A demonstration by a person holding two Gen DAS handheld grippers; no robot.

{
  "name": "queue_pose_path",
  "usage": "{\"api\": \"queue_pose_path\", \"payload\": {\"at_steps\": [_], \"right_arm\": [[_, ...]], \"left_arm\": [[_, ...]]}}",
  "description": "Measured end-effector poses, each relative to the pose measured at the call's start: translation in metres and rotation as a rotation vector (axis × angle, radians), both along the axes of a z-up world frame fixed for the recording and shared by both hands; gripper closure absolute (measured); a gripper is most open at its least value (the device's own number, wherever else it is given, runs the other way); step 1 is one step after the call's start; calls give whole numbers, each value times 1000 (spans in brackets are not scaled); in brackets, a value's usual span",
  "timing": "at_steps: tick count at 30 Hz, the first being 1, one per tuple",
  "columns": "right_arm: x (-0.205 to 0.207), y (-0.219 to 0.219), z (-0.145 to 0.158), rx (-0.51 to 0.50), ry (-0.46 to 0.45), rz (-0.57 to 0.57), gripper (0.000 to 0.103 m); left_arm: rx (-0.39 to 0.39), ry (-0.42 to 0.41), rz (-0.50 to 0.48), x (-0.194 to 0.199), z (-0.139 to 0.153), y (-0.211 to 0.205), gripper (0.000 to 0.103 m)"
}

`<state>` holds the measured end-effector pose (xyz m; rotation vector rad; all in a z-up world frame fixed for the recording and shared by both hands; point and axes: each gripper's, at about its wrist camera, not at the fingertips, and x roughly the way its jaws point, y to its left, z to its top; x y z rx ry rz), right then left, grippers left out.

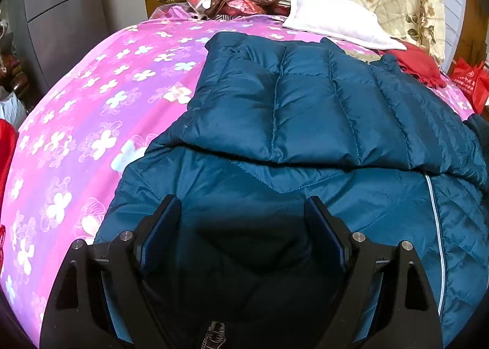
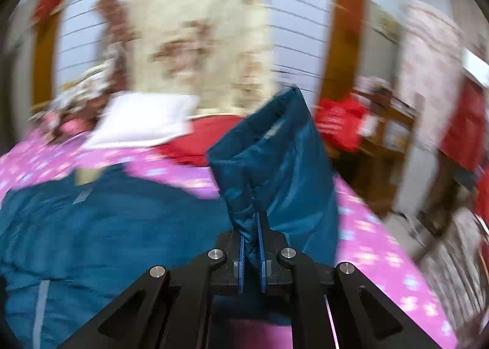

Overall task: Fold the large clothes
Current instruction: 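Fold the held sleeve across the jacket body with the right tool and release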

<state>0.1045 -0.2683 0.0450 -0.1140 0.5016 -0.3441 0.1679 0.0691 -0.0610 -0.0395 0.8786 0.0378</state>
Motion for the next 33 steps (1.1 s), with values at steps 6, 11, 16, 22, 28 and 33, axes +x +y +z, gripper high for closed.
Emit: {"api": "queue_pose_path", "payload": {"at_steps": [6,11,16,22,28,33], "right_arm": [[38,115,-63,65,89,206,96],[58,147,-104,168,208,316,96],[35,151,-97,181,214,391,34],[-26,126,-96,74,216,236,22],[-55,54,-117,219,284,7,21],[-48,37,-125,334,320,17,13]], "left_arm": [[-10,-1,4,0,0,2,19],[-9,2,9,1,-1,1,19],[-14,3,9,1,-1,2,19],[-51,-71,2,-10,14,3,19],[-142,-193,-234,-12,74,-56,19],[-173,-87,-349,38,66,-125,19]]}}
